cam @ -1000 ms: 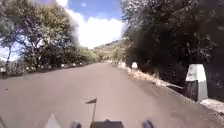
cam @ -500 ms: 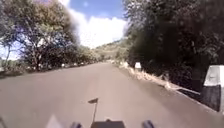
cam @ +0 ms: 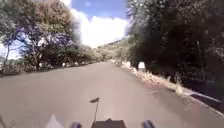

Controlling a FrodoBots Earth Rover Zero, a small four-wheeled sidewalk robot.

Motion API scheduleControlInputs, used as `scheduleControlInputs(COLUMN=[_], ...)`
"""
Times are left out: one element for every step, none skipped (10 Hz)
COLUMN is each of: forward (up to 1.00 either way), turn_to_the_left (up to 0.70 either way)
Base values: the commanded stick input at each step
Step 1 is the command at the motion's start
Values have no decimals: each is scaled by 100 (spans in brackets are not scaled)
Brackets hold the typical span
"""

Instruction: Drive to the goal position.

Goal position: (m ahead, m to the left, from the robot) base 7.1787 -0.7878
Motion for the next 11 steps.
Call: scheduleControlInputs(forward=[70, 70, 70, 70, 70, 70, 70, 70, 70, 70, 70], turn_to_the_left=[-35, -35, -35, -33, -29, -8, -5, -1, 0, 0, 0])
